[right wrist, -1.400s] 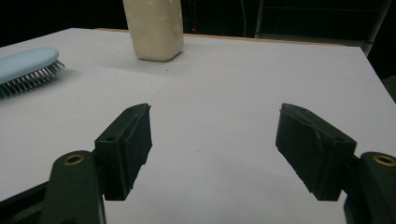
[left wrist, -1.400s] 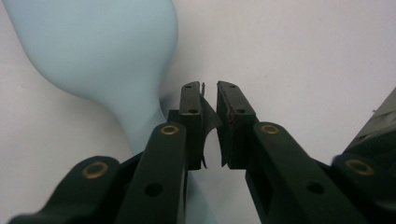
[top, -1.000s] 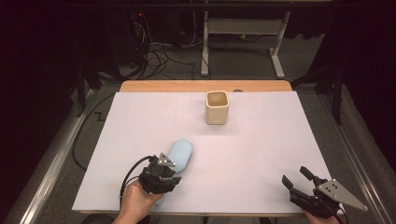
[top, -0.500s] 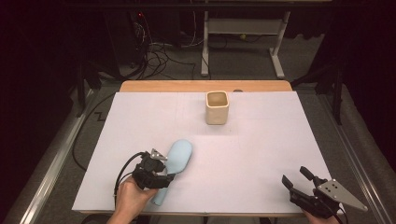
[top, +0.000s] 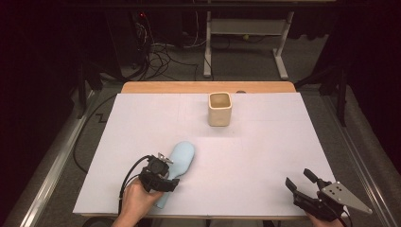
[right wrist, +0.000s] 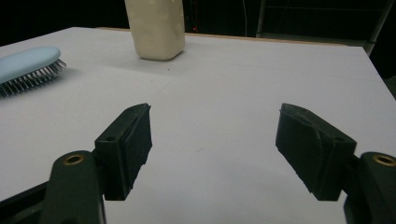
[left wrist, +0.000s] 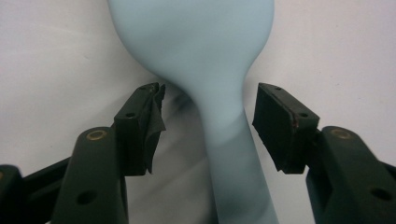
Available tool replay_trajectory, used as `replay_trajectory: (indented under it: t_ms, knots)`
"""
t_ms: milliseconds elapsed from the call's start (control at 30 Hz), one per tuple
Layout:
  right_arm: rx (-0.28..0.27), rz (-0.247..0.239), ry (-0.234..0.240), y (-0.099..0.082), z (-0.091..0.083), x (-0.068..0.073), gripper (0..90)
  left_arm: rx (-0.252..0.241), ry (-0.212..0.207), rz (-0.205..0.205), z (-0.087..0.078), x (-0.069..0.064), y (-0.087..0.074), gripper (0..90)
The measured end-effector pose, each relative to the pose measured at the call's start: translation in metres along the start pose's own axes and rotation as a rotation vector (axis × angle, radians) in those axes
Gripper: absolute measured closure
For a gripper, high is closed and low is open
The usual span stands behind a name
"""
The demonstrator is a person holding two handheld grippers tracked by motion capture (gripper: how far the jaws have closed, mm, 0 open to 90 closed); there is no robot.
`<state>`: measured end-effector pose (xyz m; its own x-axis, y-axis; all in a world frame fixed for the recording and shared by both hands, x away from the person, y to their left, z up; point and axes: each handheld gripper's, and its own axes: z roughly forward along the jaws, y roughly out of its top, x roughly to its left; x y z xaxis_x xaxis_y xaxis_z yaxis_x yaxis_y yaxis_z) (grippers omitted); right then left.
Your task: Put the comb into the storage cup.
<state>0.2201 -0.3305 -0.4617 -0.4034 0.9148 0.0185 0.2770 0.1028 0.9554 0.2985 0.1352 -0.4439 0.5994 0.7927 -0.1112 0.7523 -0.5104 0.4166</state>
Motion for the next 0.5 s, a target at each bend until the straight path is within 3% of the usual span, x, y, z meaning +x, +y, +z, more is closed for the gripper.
replay_trajectory:
  t_ms: [500]
  knots:
    - [-0.001, 0.002, -0.001, 0.0, 0.0, -0.0002, 27.6, 0.017, 0.052, 0.018, 0.0099, -0.0053, 0.0101, 43.1]
